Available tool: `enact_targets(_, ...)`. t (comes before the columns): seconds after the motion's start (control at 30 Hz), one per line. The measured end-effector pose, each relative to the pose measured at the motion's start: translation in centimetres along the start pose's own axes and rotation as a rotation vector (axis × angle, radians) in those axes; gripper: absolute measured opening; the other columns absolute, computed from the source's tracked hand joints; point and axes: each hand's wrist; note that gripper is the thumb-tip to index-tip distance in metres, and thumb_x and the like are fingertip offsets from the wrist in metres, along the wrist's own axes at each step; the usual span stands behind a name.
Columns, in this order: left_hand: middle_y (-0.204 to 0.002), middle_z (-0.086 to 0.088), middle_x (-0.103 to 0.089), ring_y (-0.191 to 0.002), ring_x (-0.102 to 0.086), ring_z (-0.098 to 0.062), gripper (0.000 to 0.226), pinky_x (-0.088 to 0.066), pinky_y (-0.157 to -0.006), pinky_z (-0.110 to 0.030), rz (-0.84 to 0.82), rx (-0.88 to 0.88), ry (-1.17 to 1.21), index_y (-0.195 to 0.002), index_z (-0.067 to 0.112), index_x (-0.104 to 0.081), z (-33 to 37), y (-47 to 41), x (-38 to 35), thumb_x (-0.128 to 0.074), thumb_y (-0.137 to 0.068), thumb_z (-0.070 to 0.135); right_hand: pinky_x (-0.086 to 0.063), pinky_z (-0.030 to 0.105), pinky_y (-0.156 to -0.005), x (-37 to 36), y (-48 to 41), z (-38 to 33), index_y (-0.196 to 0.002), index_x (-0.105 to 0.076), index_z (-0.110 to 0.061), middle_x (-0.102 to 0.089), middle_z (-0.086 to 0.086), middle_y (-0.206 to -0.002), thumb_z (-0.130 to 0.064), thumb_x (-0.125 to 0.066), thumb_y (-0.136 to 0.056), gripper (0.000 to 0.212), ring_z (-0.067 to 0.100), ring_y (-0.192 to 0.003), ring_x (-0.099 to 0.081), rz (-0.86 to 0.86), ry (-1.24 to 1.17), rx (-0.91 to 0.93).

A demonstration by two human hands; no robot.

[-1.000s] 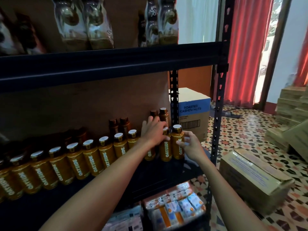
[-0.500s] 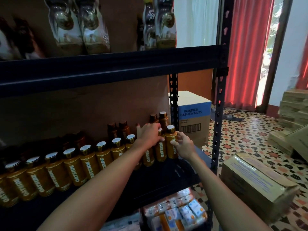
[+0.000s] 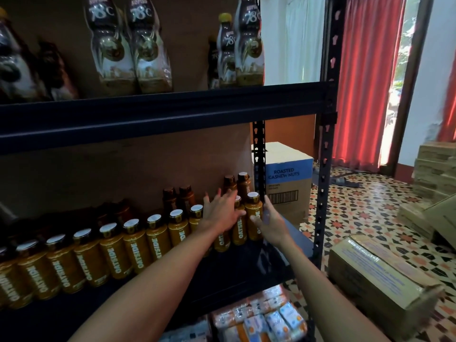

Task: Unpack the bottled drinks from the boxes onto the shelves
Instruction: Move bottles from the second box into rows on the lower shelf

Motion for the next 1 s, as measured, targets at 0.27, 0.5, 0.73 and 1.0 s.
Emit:
enact_targets(0.27,-0.166,-0.002,-0.01,-0.153,-0.001,-0.019,0.07,0.004,-0.123,-0.049,0.227,-0.007,0.05,-0.159,0.02,-0.012,-0.6,4.3,-0.4,-0.027,-0.102,0.059,-0.021,0.038,-0.124,-3.2,3.4,-2.2,-0.159,-0.026,-0.03,-0.023,-0.008,-0.166,-0.035,-0.062,-0.099,0.069,0.012,-0.154,-0.015,0.293,0.107,0.245)
enact_targets(0.5,-0.167,0.003,-0.004,-0.151,0.012,-0.008,0.062,0.012,-0.123,-0.037,0.3,-0.021,0.091,-0.16,0.02,-0.006,-4.1,11.2,-1.6,-0.014,-0.106,0.049,-0.017,0.031,-0.125,-8.8,7.5,-3.1,-0.158,-0.031,-0.03,-0.02,-0.01,-0.167,-0.031,-0.058,-0.102,0.062,0.005,-0.154,-0.011,0.245,0.099,0.329)
enact_targets(0.73,-0.165,0.003,-0.016,-0.152,0.007,-0.005,0.058,0.003,-0.125,-0.037,0.318,0.032,0.174,-0.159,0.018,-0.015,-8.6,18.6,-4.1,-0.014,-0.107,0.043,-0.012,0.026,-0.125,-15.3,13.1,-2.4,-0.159,-0.025,-0.028,-0.016,-0.01,-0.168,-0.025,-0.055,-0.104,0.063,0.001,-0.154,-0.006,0.104,0.09,0.359)
enact_targets(1.0,-0.164,0.0,-0.019,-0.153,-0.001,-0.009,0.054,-0.007,-0.123,-0.041,0.36,0.099,0.201,-0.156,0.015,-0.02,-12.6,28.2,-9.9,-0.014,-0.107,0.037,-0.012,0.04,-0.127,-22.4,20.6,1.8,-0.159,-0.02,-0.026,-0.014,-0.011,-0.167,-0.022,-0.048,-0.107,0.059,0.002,-0.154,0.0,0.039,0.164,0.358)
Point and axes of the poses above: each hand's wrist, its own y-axis away from the middle knuckle, its own x-axis out of the back of the hand, z = x × y
